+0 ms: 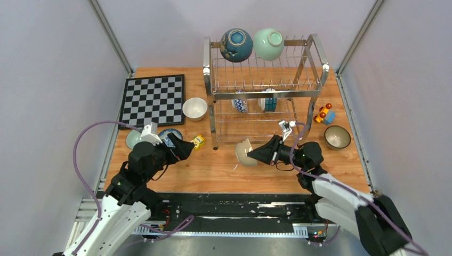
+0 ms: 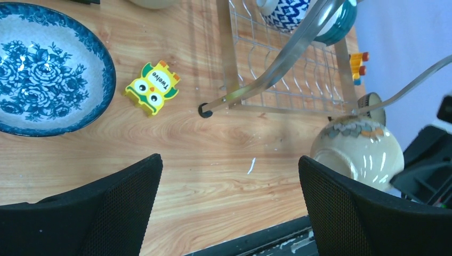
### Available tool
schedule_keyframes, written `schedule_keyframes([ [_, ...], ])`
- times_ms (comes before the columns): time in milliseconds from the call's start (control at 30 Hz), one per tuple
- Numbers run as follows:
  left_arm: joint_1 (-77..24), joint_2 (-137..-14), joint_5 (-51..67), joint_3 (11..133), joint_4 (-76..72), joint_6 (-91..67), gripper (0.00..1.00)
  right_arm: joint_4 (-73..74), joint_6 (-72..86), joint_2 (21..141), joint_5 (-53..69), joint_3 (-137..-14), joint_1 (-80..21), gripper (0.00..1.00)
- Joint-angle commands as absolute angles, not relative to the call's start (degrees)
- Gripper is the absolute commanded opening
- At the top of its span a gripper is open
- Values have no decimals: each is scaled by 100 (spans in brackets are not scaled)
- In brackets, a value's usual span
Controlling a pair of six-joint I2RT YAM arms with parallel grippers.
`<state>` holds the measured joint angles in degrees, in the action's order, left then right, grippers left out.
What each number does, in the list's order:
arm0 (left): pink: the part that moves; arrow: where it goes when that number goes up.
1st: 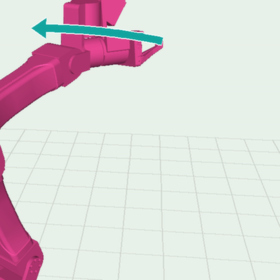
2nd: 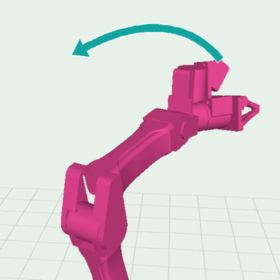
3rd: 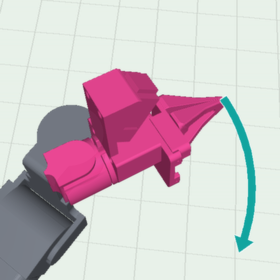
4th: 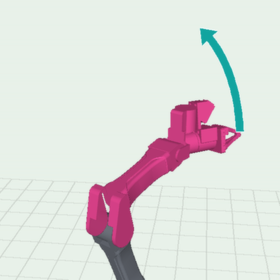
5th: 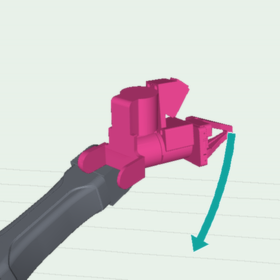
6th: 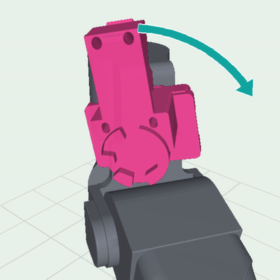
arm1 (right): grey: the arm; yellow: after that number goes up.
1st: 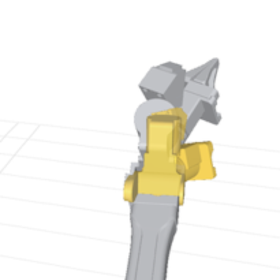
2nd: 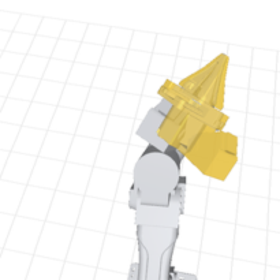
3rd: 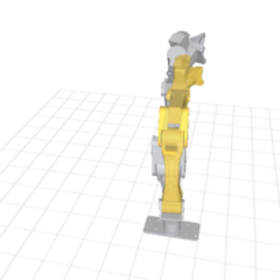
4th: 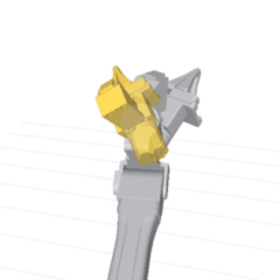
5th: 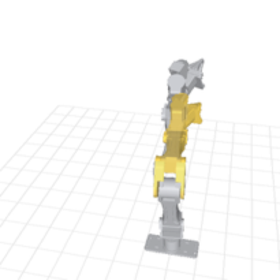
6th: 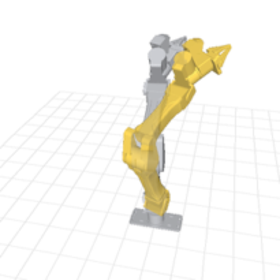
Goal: Unload the bowls from the dish rack
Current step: Place the bowl with the bowl.
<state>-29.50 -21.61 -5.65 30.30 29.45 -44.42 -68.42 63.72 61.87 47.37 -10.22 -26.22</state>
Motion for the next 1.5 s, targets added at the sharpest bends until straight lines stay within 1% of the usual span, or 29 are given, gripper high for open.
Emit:
schedule_keyframes([
  [0,-2996,-2319,-670,3373,3088,-4731,100,-3369,4133,4175,4406,-1287,-3070,0],
  [33,-2996,-2372,-665,3463,3117,-4786,100,-2493,3686,3720,4137,-1455,-3380,0],
  [100,-2993,-2496,-760,3672,3257,-4941,100,-1508,3145,3129,3754,-1670,-3758,0],
  [233,-2996,-2680,-988,3971,3492,-5121,100,-817,2990,2633,3529,-1803,-4001,0],
  [367,-2997,-2688,-1076,4042,3566,-5171,100,-104,2402,2530,3004,-2180,-4441,0],
  [533,-2997,-2243,-936,3932,3474,-4848,100,1071,1233,3017,2138,-3022,-5334,0],
  [633,-2997,-1793,-878,3863,3562,-4782,100,1120,1082,3311,1973,-3227,-5685,0],
  [700,-2997,-1636,-685,3844,3669,-4712,100,1280,834,3582,1548,-3478,-6075,0],
  [800,-2995,-1812,-247,3969,3999,-4450,100,1418,446,4186,849,-4004,-6825,0],
  [867,-2997,-2076,-228,4135,4373,-4243,100,1480,122,4723,460,-4340,-7258,0],
  [1033,-2991,-2399,-42,4462,4759,-3734,100,1917,-642,5564,-297,-4961,-7945,0],
  [1233,-3003,-2537,727,4144,4533,-3595,100,2324,-1327,5765,-965,-5168,-8474,0],
  [1467,-3289,-2558,420,4123,4764,-3467,100,2546,-2128,5777,-1783,-5131,-9288,0],
])
